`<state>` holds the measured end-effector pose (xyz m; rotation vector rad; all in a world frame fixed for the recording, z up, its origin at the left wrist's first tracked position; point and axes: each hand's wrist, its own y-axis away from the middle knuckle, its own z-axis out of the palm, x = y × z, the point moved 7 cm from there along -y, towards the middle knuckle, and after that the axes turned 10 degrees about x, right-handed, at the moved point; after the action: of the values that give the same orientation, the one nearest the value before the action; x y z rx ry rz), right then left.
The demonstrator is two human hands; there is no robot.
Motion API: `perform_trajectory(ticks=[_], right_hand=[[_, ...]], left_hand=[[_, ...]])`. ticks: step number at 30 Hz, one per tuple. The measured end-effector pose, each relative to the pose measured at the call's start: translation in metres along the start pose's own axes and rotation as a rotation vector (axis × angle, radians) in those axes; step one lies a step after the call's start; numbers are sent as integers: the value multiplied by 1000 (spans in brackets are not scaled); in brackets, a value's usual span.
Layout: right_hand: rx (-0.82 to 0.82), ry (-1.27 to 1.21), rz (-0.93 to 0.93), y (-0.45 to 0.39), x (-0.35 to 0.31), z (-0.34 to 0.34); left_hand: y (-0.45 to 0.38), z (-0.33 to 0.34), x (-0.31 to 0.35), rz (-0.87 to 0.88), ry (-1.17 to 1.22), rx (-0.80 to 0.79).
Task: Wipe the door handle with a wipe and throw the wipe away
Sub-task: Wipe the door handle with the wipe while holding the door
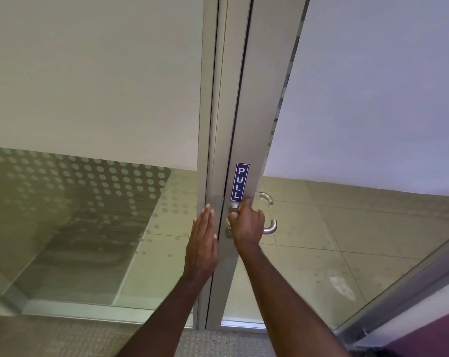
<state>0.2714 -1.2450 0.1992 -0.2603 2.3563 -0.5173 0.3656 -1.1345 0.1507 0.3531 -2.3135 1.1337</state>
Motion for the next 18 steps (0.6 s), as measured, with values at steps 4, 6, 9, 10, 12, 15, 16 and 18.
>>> perform_trajectory(ticks=[4, 6, 9, 10, 12, 15, 16, 18], right_hand=[[-109, 93, -249, 7, 6, -8], [-147, 96, -323, 7, 12, -13], [-204, 82, -338, 6, 3, -10], [-210, 53, -289, 4, 0, -8], [-197, -26, -186, 2, -2, -7], [-264, -34, -204, 4, 12, -8], [-303, 5, -254, 4, 19, -9], [-371, 126, -405, -2, 29, -17]], left_hand=[[-1, 6, 3, 18, 10, 5], [-2, 7, 3, 23, 21, 12], [-4, 10, 4, 17, 14, 22], [-5, 12, 5, 15, 7, 19], [-6, 17, 7, 16, -3, 9], [-9, 24, 15, 36, 3, -4], [-10, 26, 17, 39, 7, -5], [-12, 27, 21, 43, 19, -7]])
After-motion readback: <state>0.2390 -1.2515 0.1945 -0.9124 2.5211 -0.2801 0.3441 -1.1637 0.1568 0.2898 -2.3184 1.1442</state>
